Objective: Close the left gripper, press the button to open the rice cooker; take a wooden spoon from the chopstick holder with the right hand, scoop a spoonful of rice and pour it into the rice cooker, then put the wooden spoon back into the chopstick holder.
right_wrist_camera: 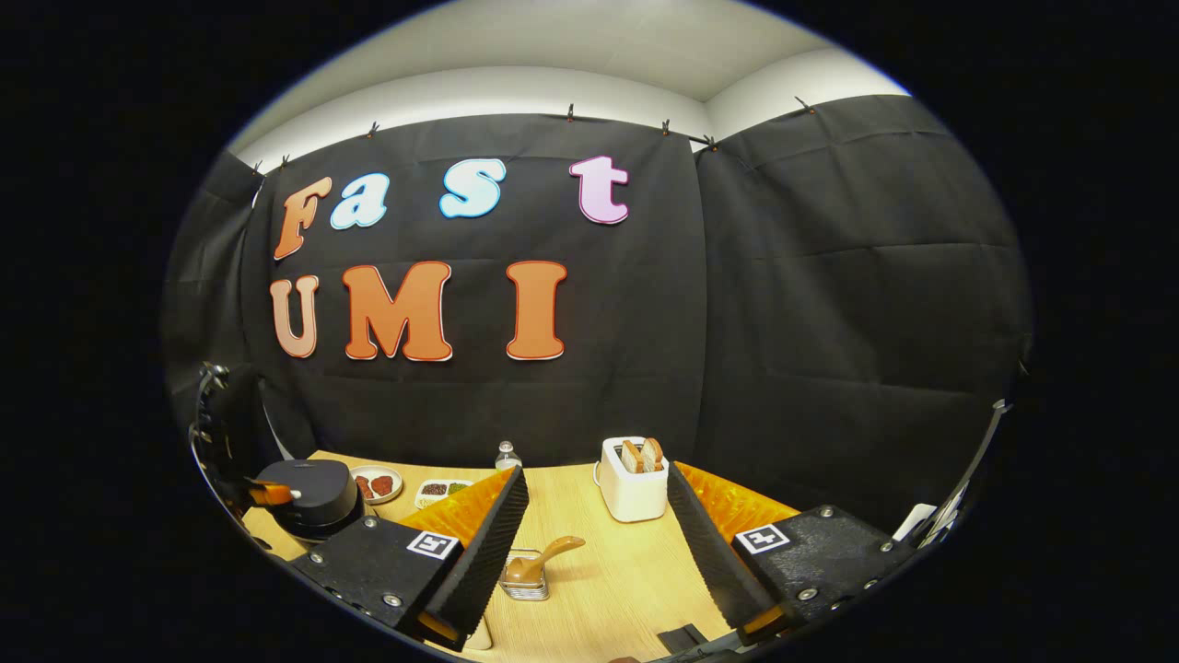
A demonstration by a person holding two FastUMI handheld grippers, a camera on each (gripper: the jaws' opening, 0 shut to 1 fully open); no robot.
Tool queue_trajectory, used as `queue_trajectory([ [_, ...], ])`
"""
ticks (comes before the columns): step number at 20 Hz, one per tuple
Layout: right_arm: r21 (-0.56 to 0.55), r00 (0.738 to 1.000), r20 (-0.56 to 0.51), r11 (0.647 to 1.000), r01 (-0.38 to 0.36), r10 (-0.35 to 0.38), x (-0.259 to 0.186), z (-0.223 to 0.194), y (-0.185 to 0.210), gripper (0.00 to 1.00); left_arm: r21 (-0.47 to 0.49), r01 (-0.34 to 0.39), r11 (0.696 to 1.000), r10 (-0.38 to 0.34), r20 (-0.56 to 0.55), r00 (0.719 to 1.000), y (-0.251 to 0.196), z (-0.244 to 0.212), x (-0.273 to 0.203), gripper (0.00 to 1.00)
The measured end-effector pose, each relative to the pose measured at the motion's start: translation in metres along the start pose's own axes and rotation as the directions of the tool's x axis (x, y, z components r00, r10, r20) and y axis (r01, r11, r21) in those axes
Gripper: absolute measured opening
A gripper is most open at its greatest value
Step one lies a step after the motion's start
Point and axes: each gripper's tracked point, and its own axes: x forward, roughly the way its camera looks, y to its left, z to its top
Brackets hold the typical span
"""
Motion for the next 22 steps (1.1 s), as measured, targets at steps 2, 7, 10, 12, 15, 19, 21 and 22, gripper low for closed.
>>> queue_trajectory([
  [2, 0.015, 1.000, 0.001, 1.000, -0.007, 0.007, 0.001, 0.000, 0.001, 0.94, -0.010, -0.020, 1.000, 0.021, 0.106, 0.994, 0.010, 0.055, -0.024, 0.04],
  [7, 0.027, 1.000, -0.005, 0.999, -0.020, 0.021, 0.009, -0.007, 0.005, 0.94, 0.006, -0.064, 0.998, 0.060, 0.282, 0.958, 0.019, 0.120, -0.098, 0.04],
  [10, 0.028, 0.999, 0.000, 0.999, -0.032, 0.032, 0.019, -0.010, 0.009, 0.94, 0.018, -0.089, 0.996, 0.079, 0.326, 0.942, 0.026, 0.136, -0.122, 0.04],
  [12, 0.045, 0.997, 0.042, 0.997, -0.059, 0.057, 0.024, -0.007, 0.016, 0.94, 0.018, -0.112, 0.994, 0.099, 0.348, 0.932, 0.033, 0.143, -0.136, 0.05],
  [15, 0.065, 0.997, 0.029, 0.995, -0.070, 0.068, 0.039, -0.024, 0.020, 0.94, 0.000, -0.175, 0.985, 0.161, 0.382, 0.910, 0.048, 0.154, -0.157, 0.02],
  [19, 0.109, 0.997, -0.028, 0.991, -0.074, 0.077, 0.060, -0.058, 0.022, 0.94, -0.054, -0.242, 0.969, 0.242, 0.410, 0.879, 0.066, 0.160, -0.176, 0.30],
  [21, 0.123, 0.995, -0.068, 0.990, -0.063, 0.072, 0.073, -0.080, 0.022, 0.94, -0.083, -0.226, 0.970, 0.240, 0.414, 0.878, 0.063, 0.162, -0.181, 0.57],
  [22, 0.130, 0.993, -0.094, 0.990, -0.056, 0.069, 0.078, -0.092, 0.021, 0.94, -0.086, -0.230, 0.969, 0.245, 0.419, 0.874, 0.065, 0.163, -0.181, 0.63],
])
